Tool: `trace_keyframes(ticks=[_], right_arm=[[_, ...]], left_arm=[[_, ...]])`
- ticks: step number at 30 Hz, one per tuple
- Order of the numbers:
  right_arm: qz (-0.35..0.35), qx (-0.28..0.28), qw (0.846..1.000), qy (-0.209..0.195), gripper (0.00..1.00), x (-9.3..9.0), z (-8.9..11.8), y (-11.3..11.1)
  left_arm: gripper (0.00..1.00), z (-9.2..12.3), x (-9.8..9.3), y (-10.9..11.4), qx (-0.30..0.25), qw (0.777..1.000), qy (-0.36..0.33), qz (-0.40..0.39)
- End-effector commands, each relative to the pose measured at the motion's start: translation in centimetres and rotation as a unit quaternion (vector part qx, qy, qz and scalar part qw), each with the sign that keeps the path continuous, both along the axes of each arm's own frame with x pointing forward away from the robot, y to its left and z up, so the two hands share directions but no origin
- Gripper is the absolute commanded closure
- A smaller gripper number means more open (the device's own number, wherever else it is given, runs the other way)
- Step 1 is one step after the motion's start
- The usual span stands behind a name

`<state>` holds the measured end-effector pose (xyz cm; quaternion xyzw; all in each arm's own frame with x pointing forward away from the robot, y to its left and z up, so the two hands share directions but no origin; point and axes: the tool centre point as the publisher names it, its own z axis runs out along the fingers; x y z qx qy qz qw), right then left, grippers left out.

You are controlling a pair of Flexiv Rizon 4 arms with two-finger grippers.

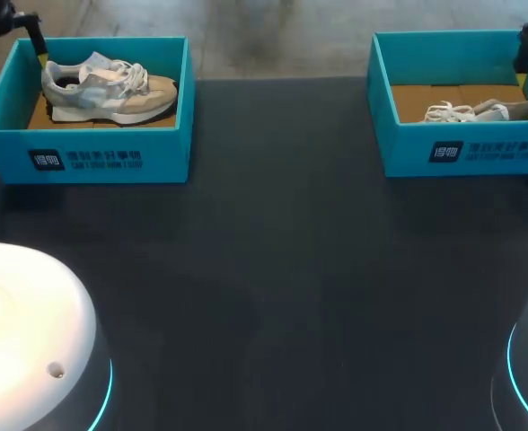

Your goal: Take the shoe out of the shoebox, open the shoe tongue, remove and reinsert the insole, then place the shoe into the shoebox

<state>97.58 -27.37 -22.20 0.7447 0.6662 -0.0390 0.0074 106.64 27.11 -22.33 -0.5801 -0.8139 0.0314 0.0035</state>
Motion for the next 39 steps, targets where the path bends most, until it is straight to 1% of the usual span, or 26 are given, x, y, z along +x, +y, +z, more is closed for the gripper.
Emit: trace_keyframes(ticks=[1, 5, 10, 14, 21, 24, 31, 39], right_arm=[[0.000, 0.000, 1.000, -0.001, 0.00, -0.1, 0.0, 0.0], [0.000, 0.000, 1.000, -0.001, 0.00, -0.1, 0.0, 0.0], [0.000, 0.000, 1.000, -0.001, 0.00, -0.1, 0.0, 0.0], [0.000, 0.000, 1.000, -0.001, 0.00, -0.1, 0.0, 0.0], [0.000, 0.000, 1.000, -0.001, 0.00, -0.1, 0.0, 0.0], [0.000, 0.000, 1.000, -0.001, 0.00, -0.1, 0.0, 0.0], [0.000, 0.000, 1.000, -0.001, 0.00, -0.1, 0.0, 0.0], [0.000, 0.000, 1.000, -0.001, 0.00, -0.1, 0.0, 0.0]], left_arm=[[0.00, -0.5, 3.4, 1.5, -0.008, 1.000, 0.009, -0.019], [0.00, -0.9, 5.7, 2.0, -0.011, 0.999, 0.009, -0.043], [0.00, -1.9, 8.1, 1.7, -0.010, 0.998, 0.009, -0.062], [0.00, -2.6, 9.6, 1.4, -0.008, 0.997, 0.012, -0.073], [0.00, -3.9, 11.7, 1.5, 0.012, 0.996, 0.000, -0.091], [0.00, -4.3, 12.4, 1.8, 0.014, 0.995, 0.000, -0.101], [0.00, -6.4, 13.6, 2.4, 0.023, 0.992, 0.011, -0.120], [0.00, -7.8, 14.6, 1.9, 0.021, 0.991, 0.017, -0.132]])
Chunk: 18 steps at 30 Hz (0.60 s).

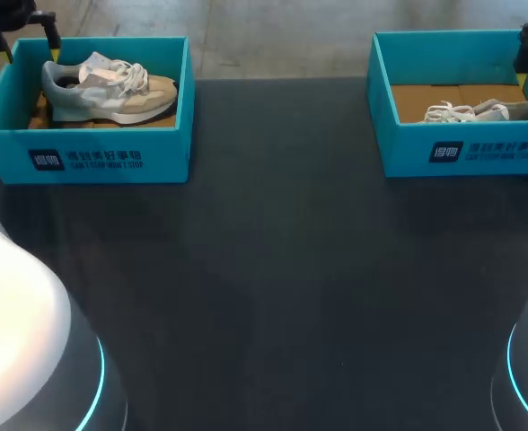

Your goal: Take the shoe out of the shoebox, open the shoe tongue, remove and reinsert the insole, then place the shoe into the shoebox

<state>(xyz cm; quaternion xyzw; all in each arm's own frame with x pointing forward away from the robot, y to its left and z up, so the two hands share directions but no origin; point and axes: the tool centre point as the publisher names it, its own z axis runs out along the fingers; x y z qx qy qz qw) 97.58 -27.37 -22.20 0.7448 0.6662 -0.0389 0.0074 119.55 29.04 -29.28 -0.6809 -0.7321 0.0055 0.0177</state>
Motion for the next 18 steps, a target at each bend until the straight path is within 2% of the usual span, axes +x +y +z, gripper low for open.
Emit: trace_keyframes(ticks=[1, 15, 18], right_arm=[[0.000, 0.000, 1.000, -0.001, 0.00, -0.1, 0.0, 0.0], [0.000, 0.000, 1.000, -0.001, 0.00, -0.1, 0.0, 0.0], [0.000, 0.000, 1.000, -0.001, 0.00, -0.1, 0.0, 0.0]], left_arm=[[0.00, -1.0, 1.8, -0.1, -0.002, 1.000, 0.025, -0.004], [0.00, -3.4, 2.4, -0.9, 0.008, 0.999, 0.045, -0.019], [0.08, -3.7, 2.5, -0.8, 0.011, 0.998, 0.051, -0.020]])
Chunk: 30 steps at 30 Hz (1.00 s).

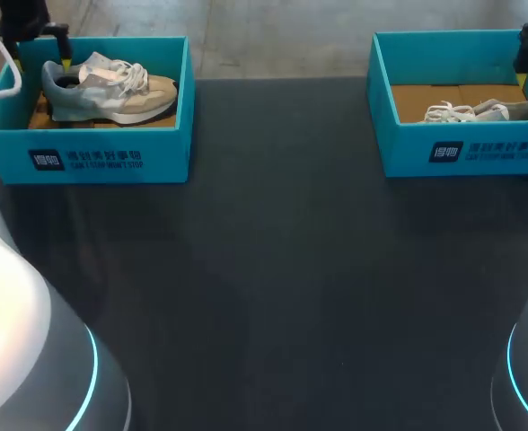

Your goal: Take the shoe out of the shoebox, open the shoe tongue, remove and reinsert the insole, then place the shoe into the shoebox

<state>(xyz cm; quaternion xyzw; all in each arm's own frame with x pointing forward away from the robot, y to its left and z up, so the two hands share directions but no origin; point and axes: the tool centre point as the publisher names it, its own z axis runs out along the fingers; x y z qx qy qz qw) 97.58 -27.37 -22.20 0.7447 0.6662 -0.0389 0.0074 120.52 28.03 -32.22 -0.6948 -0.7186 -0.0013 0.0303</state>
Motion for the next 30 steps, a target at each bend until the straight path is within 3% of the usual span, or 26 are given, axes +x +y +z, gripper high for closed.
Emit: trace_keyframes(ticks=[1, 30], right_arm=[[0.000, 0.000, 1.000, -0.001, 0.00, -0.1, 0.0, 0.0], [0.000, 0.000, 1.000, -0.001, 0.00, -0.1, 0.0, 0.0]], left_arm=[[0.10, -0.9, 1.6, 0.2, -0.001, 0.999, 0.047, 0.000], [0.20, -4.5, 1.4, 0.3, 0.011, 0.997, 0.075, -0.011]])
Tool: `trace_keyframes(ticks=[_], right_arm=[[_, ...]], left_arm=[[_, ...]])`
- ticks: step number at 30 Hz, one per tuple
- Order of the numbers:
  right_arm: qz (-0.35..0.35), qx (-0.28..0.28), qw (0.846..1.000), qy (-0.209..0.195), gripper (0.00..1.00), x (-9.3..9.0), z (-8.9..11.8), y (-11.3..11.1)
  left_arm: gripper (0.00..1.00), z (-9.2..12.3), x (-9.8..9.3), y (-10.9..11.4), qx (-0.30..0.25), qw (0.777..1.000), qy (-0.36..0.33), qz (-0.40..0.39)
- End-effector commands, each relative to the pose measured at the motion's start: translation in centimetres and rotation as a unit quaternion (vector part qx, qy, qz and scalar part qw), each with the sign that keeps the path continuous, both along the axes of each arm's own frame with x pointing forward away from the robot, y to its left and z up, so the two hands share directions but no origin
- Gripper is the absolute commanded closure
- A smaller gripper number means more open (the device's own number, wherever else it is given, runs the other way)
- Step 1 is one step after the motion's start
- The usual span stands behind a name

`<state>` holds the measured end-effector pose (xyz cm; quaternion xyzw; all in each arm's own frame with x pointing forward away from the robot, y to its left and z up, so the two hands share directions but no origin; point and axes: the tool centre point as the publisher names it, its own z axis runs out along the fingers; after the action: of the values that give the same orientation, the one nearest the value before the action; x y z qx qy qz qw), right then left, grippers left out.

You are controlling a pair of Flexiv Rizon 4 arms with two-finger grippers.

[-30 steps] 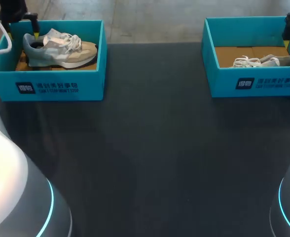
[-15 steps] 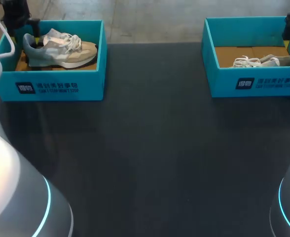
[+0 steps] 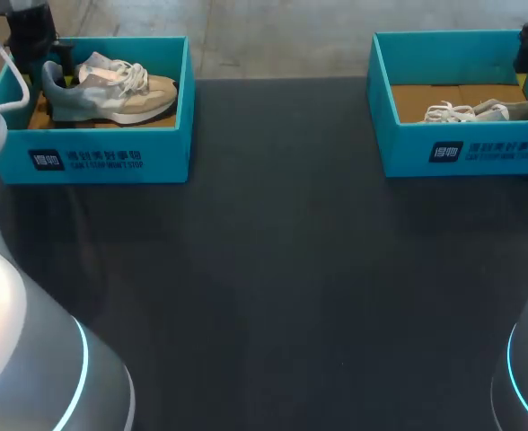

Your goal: Take the shoe out of the shoebox, open the shoe tongue, remove and reinsert the insole, then place the shoe into the shoebox

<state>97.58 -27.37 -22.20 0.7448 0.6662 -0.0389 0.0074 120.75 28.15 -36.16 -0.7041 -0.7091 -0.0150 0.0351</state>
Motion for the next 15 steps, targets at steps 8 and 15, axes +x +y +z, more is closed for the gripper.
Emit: trace_keyframes(ticks=[8, 15], right_arm=[[0.000, 0.000, 1.000, -0.001, 0.00, -0.1, 0.0, 0.0], [0.000, 0.000, 1.000, -0.001, 0.00, -0.1, 0.0, 0.0]], left_arm=[[0.24, -1.3, 0.9, 0.0, 0.000, 0.996, 0.087, 0.004], [0.27, -2.0, 0.9, -0.1, 0.006, 0.996, 0.093, 0.004]])
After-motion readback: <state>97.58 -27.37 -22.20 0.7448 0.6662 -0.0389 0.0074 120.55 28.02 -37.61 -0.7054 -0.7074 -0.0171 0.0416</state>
